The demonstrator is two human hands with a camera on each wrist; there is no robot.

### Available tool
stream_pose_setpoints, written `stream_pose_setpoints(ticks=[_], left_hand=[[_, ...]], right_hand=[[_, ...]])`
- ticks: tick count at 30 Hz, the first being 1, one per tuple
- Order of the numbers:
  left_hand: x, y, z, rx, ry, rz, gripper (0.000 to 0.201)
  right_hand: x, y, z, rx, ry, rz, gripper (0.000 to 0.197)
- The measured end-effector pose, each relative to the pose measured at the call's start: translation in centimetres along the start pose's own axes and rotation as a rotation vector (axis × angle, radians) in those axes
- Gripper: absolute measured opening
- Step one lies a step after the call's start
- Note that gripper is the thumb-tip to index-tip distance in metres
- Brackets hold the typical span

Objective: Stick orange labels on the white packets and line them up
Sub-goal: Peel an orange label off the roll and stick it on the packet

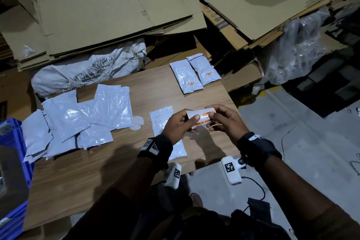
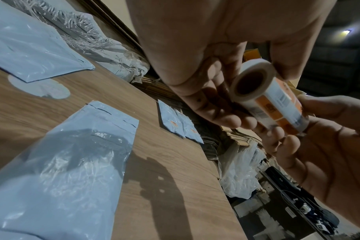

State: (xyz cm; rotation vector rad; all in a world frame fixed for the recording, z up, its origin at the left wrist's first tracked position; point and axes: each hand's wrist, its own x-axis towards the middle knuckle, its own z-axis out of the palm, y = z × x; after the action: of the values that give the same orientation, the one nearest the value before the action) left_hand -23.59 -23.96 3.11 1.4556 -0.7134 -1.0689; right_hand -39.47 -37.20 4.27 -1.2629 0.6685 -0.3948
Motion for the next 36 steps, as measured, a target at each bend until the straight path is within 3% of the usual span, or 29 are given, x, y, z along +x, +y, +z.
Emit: stream_pose_setpoints(ticks=[6, 16, 21, 25, 30, 36], left_hand=[[-0.4, 0.6, 0.4, -0.08, -0.057, -0.055, 0.031], [-0.3, 0.2, 0.3, -0.093, -0.11, -0.122, 0.034], [-0.5, 0.1, 0.8, -0.099, -0.178, -0.137, 0.044], [-0.8, 0.0, 1.3, -0.086, -0.185, -0.119, 0.036], [-0.7, -0.6, 1.8, -0.1, -0.087, -0.109, 0.033], [-0.3, -0.8, 2.0, -0.101, -0.031, -0.077, 0.031]], right_hand=[[-0.1, -0.4, -0.1, -0.088, -0.072, -0.057, 0.026], [-0.2, -0.2, -0.5, -0.091, -0.044, -0.104, 0.041], [0.1, 0.0, -0.5, -0.099, -0.002, -0.153, 0.022], [0.1, 0.5, -0.6, -0.255, 0.11, -0.258, 0.013], [-0.5, 1.0, -0.3, -0.663, 0.303, -0.548, 0.016], [-0.9, 1.1, 0.5, -0.807, 0.252, -0.605, 0.011]])
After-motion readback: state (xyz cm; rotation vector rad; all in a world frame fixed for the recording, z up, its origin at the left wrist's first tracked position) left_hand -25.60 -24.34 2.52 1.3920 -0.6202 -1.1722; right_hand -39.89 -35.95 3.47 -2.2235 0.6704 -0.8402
